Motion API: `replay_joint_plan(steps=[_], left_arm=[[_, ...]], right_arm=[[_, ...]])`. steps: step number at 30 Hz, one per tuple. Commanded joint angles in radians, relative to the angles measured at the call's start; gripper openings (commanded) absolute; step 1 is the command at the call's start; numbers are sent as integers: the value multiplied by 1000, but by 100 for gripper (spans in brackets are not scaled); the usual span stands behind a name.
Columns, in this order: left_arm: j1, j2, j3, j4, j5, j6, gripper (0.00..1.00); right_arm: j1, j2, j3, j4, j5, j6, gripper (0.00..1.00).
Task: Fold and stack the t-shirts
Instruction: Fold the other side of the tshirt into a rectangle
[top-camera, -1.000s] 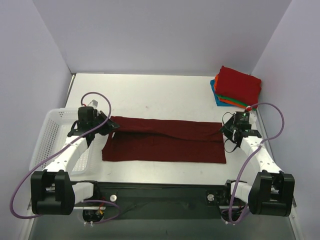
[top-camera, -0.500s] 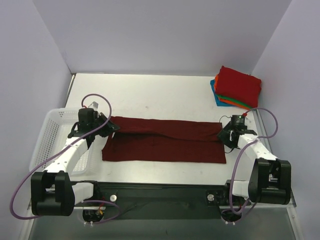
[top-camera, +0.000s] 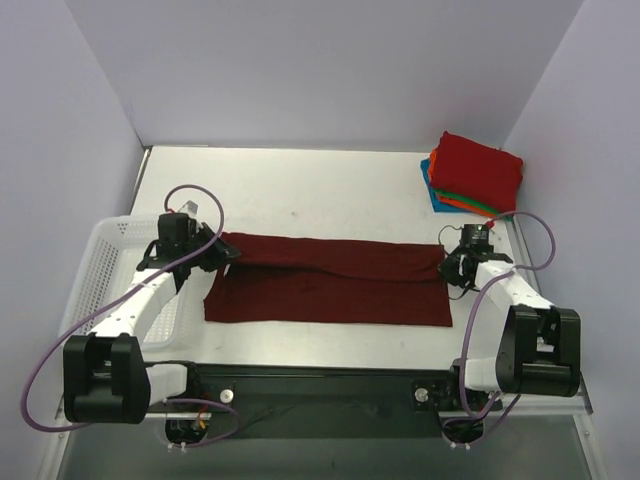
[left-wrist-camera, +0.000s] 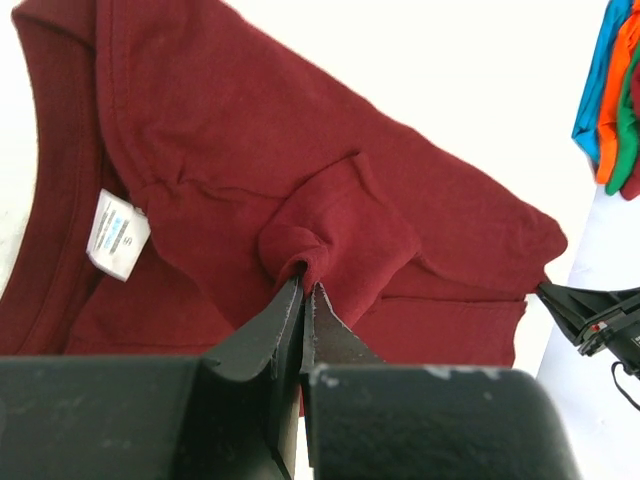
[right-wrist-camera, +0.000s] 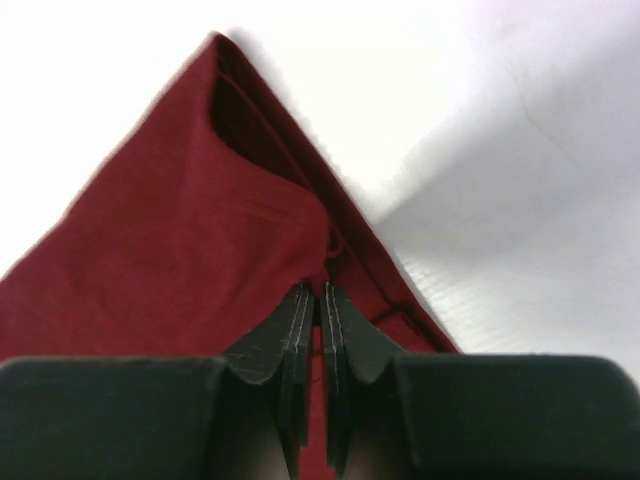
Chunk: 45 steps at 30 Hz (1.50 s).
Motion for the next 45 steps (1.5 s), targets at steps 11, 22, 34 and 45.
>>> replay_joint_plan(steps=[11,22,34,45], left_arm=[[11,307,523,29,5,-31,0],[25,340,580,0,32,12,0],[26,171,309,-9,7,11,0],[26,71,191,-24,-10,27,0]], right_arm=[[-14,228,503,-150,-17,-45,0],[-11,316,559,-166,-54,-59,0],[-16,152,312,-124,-39,-56,0],[-31,38,167,-106,-43,-61,0]])
